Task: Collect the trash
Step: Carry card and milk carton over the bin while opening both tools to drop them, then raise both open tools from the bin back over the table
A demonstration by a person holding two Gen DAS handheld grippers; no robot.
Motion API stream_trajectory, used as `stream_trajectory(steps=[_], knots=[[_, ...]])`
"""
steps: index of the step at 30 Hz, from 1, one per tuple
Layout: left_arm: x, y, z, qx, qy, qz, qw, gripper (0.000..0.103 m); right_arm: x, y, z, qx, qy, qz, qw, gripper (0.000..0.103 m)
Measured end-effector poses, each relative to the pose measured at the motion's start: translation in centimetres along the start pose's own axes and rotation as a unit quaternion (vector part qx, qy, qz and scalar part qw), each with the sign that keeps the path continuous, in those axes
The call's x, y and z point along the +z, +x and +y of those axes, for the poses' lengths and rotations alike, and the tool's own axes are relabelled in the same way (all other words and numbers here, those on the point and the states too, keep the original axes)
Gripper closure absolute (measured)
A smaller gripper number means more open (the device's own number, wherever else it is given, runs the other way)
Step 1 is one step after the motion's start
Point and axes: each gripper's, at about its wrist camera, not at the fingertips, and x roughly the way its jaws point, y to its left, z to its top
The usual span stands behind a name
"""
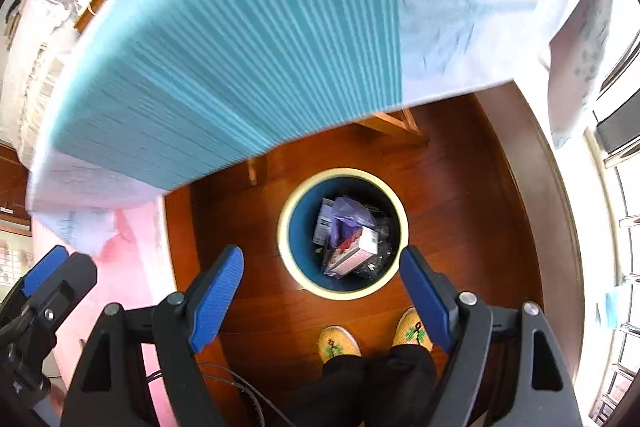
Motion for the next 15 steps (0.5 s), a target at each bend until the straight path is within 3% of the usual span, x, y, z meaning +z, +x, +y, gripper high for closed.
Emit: stream_trajectory(steps=[8, 15], knots=[[2.6, -9.4, 0.8, -0.008, 0.016, -0.044, 0.9989, 0.009, 0.3, -9.6, 4.1, 0.014, -0.039, -0.031, 0.999, 0.022], [4.5, -16.7, 2.3, -0.01, 0.022, -0.097, 0.995, 0.009, 0.8, -17.4, 7.1, 0.019, -0.073, -0.092, 0.993, 0.022]])
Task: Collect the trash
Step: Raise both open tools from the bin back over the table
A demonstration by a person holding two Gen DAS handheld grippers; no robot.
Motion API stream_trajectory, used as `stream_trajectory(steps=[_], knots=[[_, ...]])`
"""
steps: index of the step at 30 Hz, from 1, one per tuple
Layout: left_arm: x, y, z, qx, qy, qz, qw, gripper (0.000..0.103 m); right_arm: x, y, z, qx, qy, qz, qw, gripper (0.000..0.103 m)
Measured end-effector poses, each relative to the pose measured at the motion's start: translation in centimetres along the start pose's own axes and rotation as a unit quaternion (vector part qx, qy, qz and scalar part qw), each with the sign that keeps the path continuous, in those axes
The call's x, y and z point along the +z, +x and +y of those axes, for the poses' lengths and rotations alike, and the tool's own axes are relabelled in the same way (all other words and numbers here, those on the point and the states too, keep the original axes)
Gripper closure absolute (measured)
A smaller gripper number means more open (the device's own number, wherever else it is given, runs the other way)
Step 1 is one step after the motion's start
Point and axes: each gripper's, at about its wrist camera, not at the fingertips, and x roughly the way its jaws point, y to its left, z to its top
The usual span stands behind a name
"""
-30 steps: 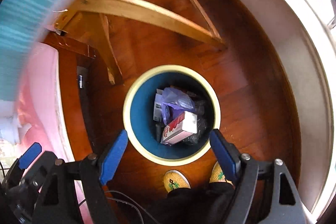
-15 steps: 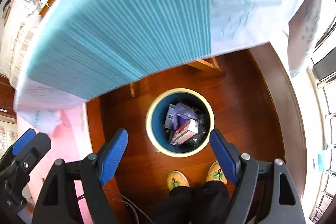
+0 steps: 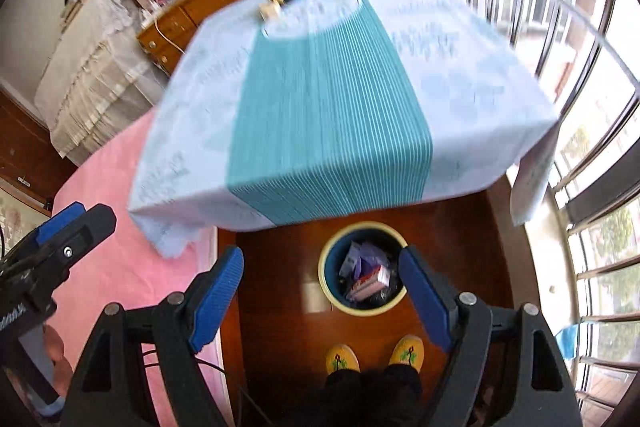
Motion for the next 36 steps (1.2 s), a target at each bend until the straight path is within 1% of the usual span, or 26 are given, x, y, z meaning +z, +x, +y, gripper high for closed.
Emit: stream_trajectory(steps=[2, 6, 11, 14, 15, 16, 20, 23, 27, 32, 34, 35, 36], knots=[[0.9, -1.6, 0.5, 0.002, -0.001, -0.017, 0.9998, 0.009, 0.7, -1.8, 0.7, -0.001, -0.005, -0.021, 1.0, 0.022], [2.9, -4.1, 1.3, 0.018, -0.003, -0.046, 0.9988, 0.009, 2.4, -5.4, 2.6, -0.008, -0.024, -0.073, 0.997, 0.022], [5.6, -5.9, 1.8, 0.041, -0.006, -0.081, 0.9958, 0.01, 4.8, -8.7, 4.5, -0.017, -0.05, -0.127, 0.99, 0.022], [7.5, -6.4, 2.3, 0.039, -0.012, -0.096, 0.9945, 0.015, 6.5, -10.4, 5.5, -0.025, -0.061, -0.157, 0.985, 0.022], [7.9, -6.4, 2.4, 0.039, -0.013, -0.1, 0.9942, 0.022, 7.1, -10.8, 5.9, -0.026, -0.065, -0.165, 0.984, 0.022], [8.5, -6.4, 2.5, 0.039, -0.013, -0.103, 0.9939, 0.025, 7.6, -11.0, 6.3, -0.029, -0.071, -0.172, 0.982, 0.022], [11.3, -5.9, 3.1, 0.038, -0.028, -0.107, 0.9931, 0.025, 9.9, -11.2, 7.4, -0.04, -0.098, -0.189, 0.976, 0.022], [13.4, -4.8, 3.3, 0.044, -0.042, -0.106, 0.9925, 0.025, 12.3, -10.7, 7.9, -0.039, -0.119, -0.194, 0.973, 0.022], [16.7, -2.0, 3.5, 0.051, -0.059, -0.09, 0.9928, 0.025, 16.5, -9.0, 8.4, -0.027, -0.15, -0.195, 0.969, 0.022], [21.5, 3.8, 3.2, 0.064, -0.084, -0.057, 0.9928, 0.025, 23.2, -5.6, 8.2, 0.007, -0.187, -0.189, 0.964, 0.022], [23.3, 6.2, 3.1, 0.072, -0.101, -0.049, 0.991, 0.025, 26.4, -3.7, 7.8, 0.022, -0.201, -0.181, 0.963, 0.022], [24.4, 7.7, 3.1, 0.077, -0.115, -0.044, 0.9894, 0.025, 28.6, -2.4, 7.4, 0.033, -0.206, -0.172, 0.963, 0.022], [25.4, 9.3, 3.0, 0.078, -0.129, -0.034, 0.988, 0.025, 29.9, -1.3, 7.2, 0.038, -0.21, -0.166, 0.963, 0.022]])
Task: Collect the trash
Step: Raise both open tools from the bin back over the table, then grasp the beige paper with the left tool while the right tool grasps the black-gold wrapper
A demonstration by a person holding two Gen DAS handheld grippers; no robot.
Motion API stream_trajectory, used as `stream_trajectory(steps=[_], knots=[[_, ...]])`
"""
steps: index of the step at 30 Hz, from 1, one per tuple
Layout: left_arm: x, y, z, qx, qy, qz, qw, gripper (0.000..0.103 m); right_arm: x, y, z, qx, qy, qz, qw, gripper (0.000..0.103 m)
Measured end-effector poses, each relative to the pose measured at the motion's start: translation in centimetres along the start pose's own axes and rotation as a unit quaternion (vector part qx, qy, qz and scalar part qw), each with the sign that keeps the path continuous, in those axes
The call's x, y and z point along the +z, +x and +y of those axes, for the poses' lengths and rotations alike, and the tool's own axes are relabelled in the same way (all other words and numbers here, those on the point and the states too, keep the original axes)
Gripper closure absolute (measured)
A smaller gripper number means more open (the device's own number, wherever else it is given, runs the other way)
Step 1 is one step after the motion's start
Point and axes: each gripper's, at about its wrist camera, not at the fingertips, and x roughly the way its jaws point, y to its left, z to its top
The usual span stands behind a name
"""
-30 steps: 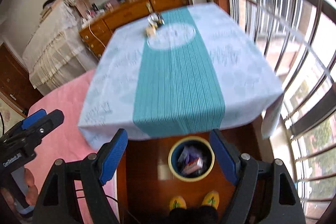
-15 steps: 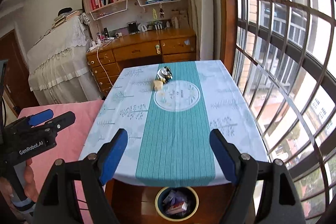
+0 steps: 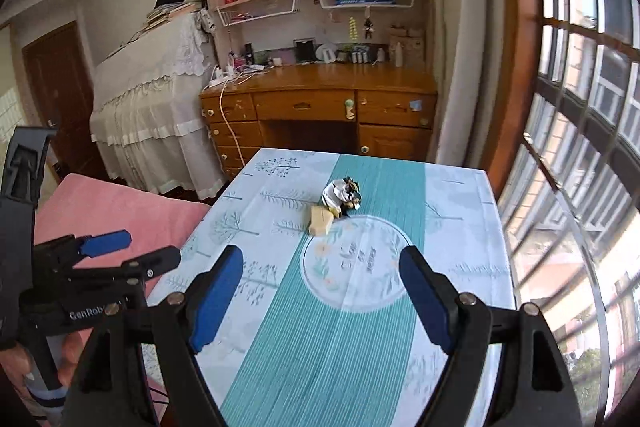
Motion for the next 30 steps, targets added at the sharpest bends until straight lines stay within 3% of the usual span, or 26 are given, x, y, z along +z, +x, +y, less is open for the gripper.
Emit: stream_trajectory(steps=[8, 17, 21, 26, 30], knots=[[4.7, 12.5, -3.9, 0.019, -0.072, 0.068, 0.9949, 0.025, 5.4, 12.3, -7.9, 0.044, -0.019, 0.054, 0.997, 0.022], [6.2, 23.7, -5.2, 0.033, -0.118, 0.131, 0.9838, 0.025, 6.2, 22.6, -13.2, 0.078, 0.017, 0.103, 0.992, 0.022], [6.1, 27.0, -5.4, 0.04, -0.128, 0.145, 0.9803, 0.026, 5.9, 25.8, -14.4, 0.088, 0.032, 0.122, 0.988, 0.022], [6.1, 29.7, -5.8, 0.045, -0.132, 0.15, 0.9788, 0.039, 5.7, 28.9, -14.8, 0.102, 0.045, 0.144, 0.983, 0.022], [5.8, 30.9, -5.7, 0.046, -0.147, 0.153, 0.9761, 0.04, 5.9, 31.1, -14.3, 0.13, 0.056, 0.16, 0.977, 0.022]])
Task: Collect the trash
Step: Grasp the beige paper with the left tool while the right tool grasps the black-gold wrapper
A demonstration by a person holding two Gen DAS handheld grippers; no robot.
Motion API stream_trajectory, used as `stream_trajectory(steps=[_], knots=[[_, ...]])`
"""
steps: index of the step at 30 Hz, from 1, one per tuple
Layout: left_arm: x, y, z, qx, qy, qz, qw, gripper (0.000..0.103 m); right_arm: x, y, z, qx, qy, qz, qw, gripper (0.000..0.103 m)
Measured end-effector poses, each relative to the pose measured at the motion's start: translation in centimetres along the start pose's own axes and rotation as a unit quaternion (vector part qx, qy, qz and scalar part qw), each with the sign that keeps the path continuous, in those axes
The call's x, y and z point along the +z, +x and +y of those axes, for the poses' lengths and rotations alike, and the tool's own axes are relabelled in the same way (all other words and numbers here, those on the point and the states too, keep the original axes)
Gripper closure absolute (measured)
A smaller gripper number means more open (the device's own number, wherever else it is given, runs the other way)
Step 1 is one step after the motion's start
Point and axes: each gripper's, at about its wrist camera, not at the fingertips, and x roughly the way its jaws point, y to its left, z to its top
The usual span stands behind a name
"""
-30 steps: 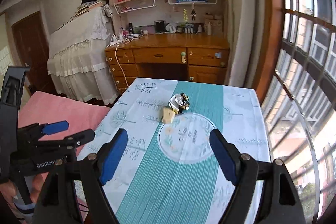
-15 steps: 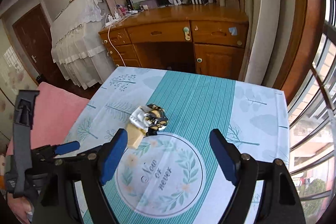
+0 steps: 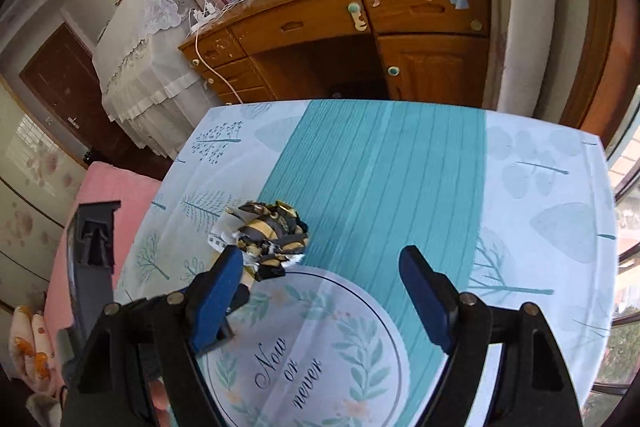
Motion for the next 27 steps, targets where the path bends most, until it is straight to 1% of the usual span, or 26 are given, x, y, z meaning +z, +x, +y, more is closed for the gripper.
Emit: stream_trajectory(steps=[5, 10, 17, 18, 21, 23, 27], knots=[[0.2, 0.4, 0.5, -0.006, -0.015, -0.011, 0.9998, 0.041, 1.6, 3.3, 0.9, 0.036, 0.012, 0.026, 0.999, 0.022], [0.5, 0.5, 0.9, -0.013, -0.022, -0.016, 0.9996, 0.041, 2.9, 6.8, 1.8, 0.052, 0.03, 0.048, 0.997, 0.022], [1.0, 0.5, 1.4, -0.025, -0.023, -0.016, 0.9993, 0.041, 3.3, 11.8, 1.4, 0.092, 0.087, 0.105, 0.986, 0.021], [1.0, 0.5, 1.5, -0.028, -0.025, -0.015, 0.9992, 0.041, 3.3, 11.9, 1.4, 0.095, 0.088, 0.103, 0.986, 0.027], [1.2, 0.5, 1.8, -0.033, -0.031, -0.013, 0.9989, 0.041, 3.3, 11.8, 1.9, 0.088, 0.069, 0.109, 0.988, 0.032], [1.4, 0.6, 1.8, -0.032, -0.03, -0.011, 0.999, 0.041, 3.2, 11.5, 2.0, 0.082, 0.057, 0.109, 0.989, 0.034], [1.5, 0.7, 1.6, -0.03, -0.026, -0.011, 0.9992, 0.041, 2.5, 9.5, 0.6, 0.046, 0.066, 0.088, 0.993, 0.036]])
